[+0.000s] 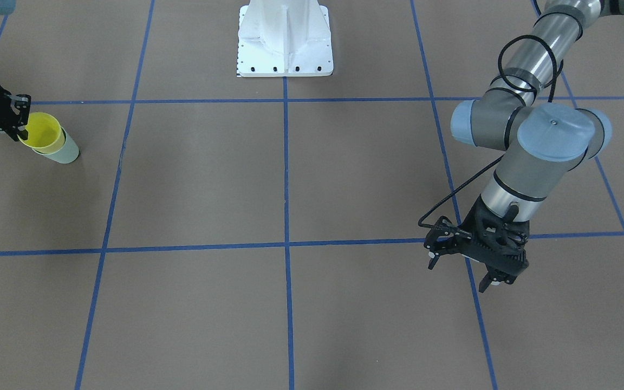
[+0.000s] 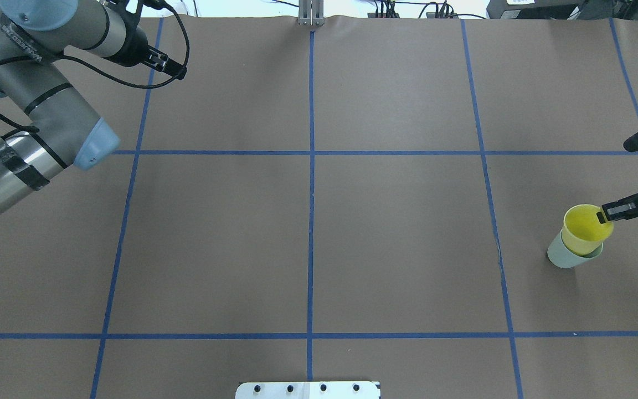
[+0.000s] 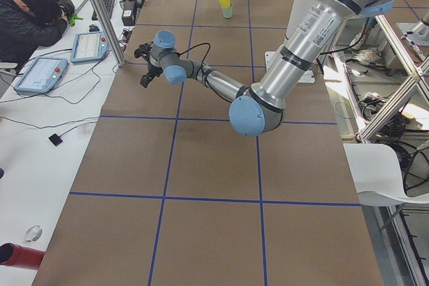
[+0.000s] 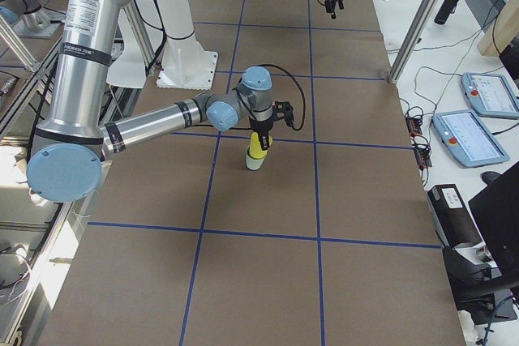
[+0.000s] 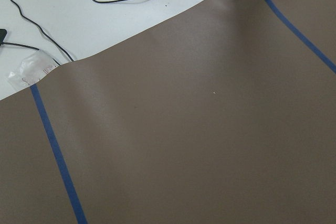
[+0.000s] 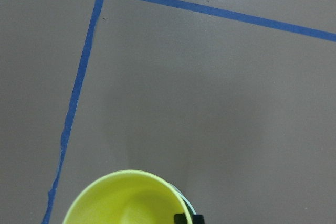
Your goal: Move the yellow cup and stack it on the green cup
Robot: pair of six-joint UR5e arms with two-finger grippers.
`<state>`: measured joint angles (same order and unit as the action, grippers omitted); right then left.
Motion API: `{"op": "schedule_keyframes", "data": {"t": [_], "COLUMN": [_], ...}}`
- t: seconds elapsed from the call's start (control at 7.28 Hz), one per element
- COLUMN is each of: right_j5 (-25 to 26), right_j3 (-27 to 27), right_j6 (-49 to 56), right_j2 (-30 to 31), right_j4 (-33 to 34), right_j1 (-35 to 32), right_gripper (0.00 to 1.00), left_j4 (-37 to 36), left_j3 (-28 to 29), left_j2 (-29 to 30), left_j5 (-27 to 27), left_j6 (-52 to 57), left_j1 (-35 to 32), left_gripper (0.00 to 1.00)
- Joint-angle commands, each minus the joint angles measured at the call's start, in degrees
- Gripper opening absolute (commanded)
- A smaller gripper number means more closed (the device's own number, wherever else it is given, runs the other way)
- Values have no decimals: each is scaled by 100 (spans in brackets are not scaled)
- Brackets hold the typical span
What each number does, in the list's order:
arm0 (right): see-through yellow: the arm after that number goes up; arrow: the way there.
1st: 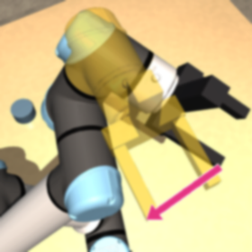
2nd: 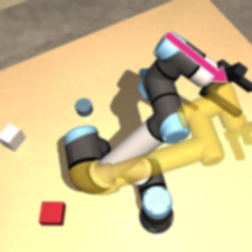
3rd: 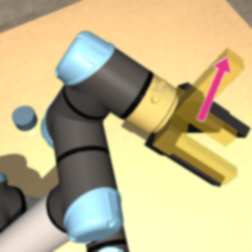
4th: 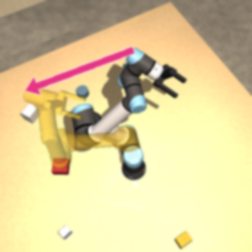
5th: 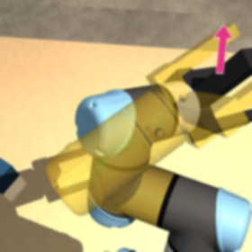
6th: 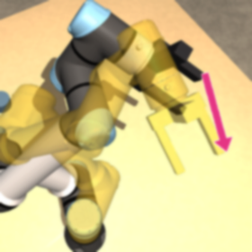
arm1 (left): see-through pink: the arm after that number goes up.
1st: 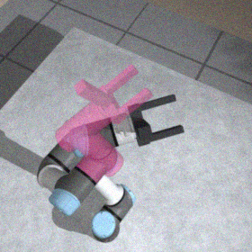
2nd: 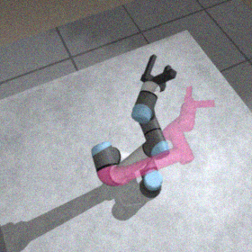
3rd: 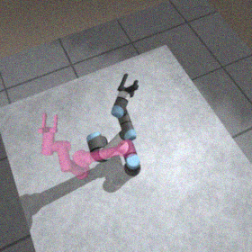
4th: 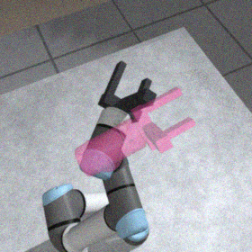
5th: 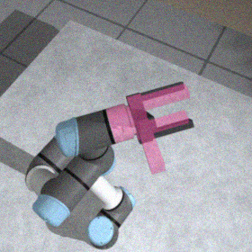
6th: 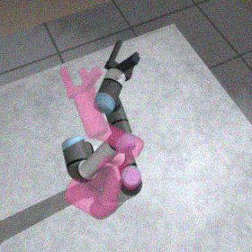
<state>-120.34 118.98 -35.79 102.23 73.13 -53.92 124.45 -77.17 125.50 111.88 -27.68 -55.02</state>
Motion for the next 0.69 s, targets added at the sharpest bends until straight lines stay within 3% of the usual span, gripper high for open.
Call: {"op": "schedule_keyframes", "data": {"t": [0.0, 0.27, 0.55], "right_j5": [2, -41, -199], "right_j3": [-41, -15, -24], "right_j6": [-16, -34, -34], "right_j2": [-45, -54, -71], "right_j4": [-9, 0, 0], "right_j1": [-13, -22, -179], "right_gripper": [100, 100, 100], "left_j4": [1, -26, -43], "left_j3": [0, 0, 122], "left_j2": [1, 10, 1], "left_j5": [-8, 0, 524], "left_j6": [0, -9, 252], "left_j1": [0, -52, -446], "left_gripper": [100, 100, 100]}}
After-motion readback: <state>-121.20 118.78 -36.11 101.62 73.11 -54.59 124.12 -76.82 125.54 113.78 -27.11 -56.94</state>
